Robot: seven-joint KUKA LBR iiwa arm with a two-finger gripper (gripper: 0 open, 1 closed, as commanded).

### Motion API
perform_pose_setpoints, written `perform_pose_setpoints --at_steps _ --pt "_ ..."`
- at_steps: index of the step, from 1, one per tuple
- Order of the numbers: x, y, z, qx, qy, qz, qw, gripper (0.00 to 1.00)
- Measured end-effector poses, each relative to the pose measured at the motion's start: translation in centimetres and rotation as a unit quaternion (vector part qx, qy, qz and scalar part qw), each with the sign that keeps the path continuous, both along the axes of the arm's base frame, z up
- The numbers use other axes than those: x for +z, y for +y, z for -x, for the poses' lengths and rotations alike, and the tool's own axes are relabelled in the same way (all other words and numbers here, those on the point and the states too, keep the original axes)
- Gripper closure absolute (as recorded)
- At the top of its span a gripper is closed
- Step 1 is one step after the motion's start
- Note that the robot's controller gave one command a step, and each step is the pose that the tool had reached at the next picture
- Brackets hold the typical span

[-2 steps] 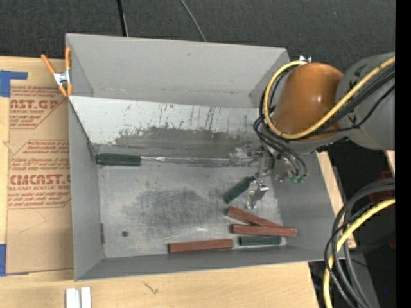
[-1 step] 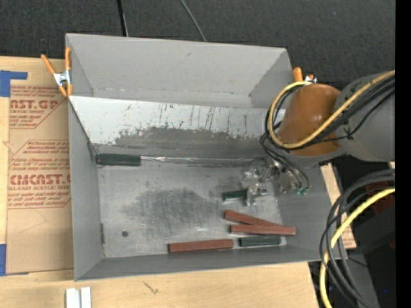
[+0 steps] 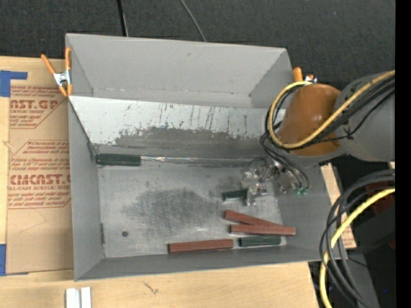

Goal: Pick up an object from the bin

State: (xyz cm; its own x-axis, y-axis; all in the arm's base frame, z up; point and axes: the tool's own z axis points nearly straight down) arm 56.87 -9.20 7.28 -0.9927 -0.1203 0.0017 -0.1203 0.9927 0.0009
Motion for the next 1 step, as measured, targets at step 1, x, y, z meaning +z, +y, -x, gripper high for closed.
perform_pose_setpoints --at_steps 1 --pt "15.34 -0.66 -0.47 0.008 -0.0030 0.000 1.0000 1.00"
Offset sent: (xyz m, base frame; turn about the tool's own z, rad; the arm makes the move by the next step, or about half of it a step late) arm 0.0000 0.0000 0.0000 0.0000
